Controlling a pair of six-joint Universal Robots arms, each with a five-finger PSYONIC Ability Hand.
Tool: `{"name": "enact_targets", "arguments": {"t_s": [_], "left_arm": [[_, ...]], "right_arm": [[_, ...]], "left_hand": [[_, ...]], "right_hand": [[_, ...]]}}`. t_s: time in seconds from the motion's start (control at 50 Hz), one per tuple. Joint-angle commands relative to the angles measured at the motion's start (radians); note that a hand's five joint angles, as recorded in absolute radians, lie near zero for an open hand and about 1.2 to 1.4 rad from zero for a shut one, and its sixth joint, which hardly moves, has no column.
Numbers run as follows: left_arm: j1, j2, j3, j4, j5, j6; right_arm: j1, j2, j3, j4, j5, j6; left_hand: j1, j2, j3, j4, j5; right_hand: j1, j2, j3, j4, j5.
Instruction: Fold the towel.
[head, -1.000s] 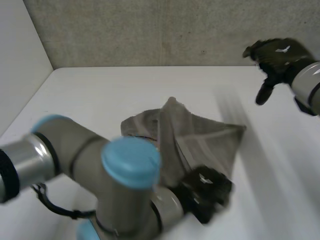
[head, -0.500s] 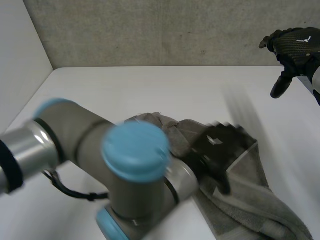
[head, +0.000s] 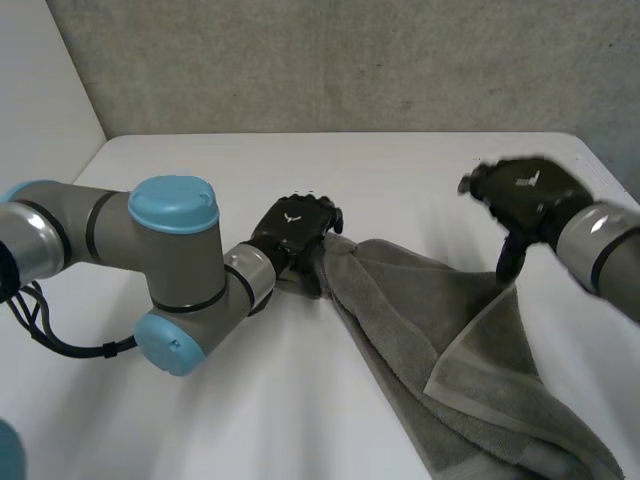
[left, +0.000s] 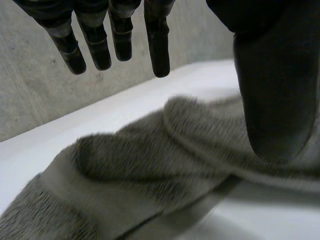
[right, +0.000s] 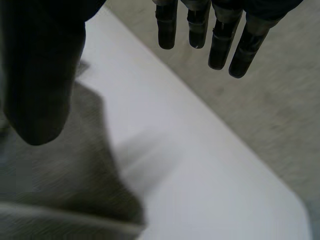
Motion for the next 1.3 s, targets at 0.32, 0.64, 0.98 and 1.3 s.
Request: {"name": "enact_targets", "arguments": {"t_s": [0.32, 0.64, 0.98, 1.3], "left_arm": [[0.046, -0.124, 0.055, 0.085, 0.121, 0.182], [0.049, -0.181, 0.130, 0.111, 0.124, 0.182], [0.099, -0.147, 0.107, 0.105, 0.113, 0.176], [0.099, -0.159, 0.099, 0.117, 0.112, 0.180]], "right_arm": [[0.127, -0.049, 0.463, -0.147, -0.042, -0.063], [0.124, -0.034, 0.566, -0.254, -0.045, -0.209], [0.022, 0.109, 0.245, -0.566, 0.136, -0.152], [0.003, 0.244, 0.147, -0.411, 0.216, -0.105]], "left_hand": [[0.003, 0.007, 0.005, 0.003, 0.015], [0.123, 0.127, 0.126, 0.123, 0.135], [0.114, 0.118, 0.117, 0.114, 0.126], [0.106, 0.110, 0.108, 0.106, 0.118]], "right_hand": [[0.098, 0.082, 0.083, 0.063, 0.090], [0.047, 0.032, 0.033, 0.013, 0.039], [1.171, 1.156, 1.157, 1.137, 1.163], [-0.051, -0.066, -0.065, -0.085, -0.058]]}}
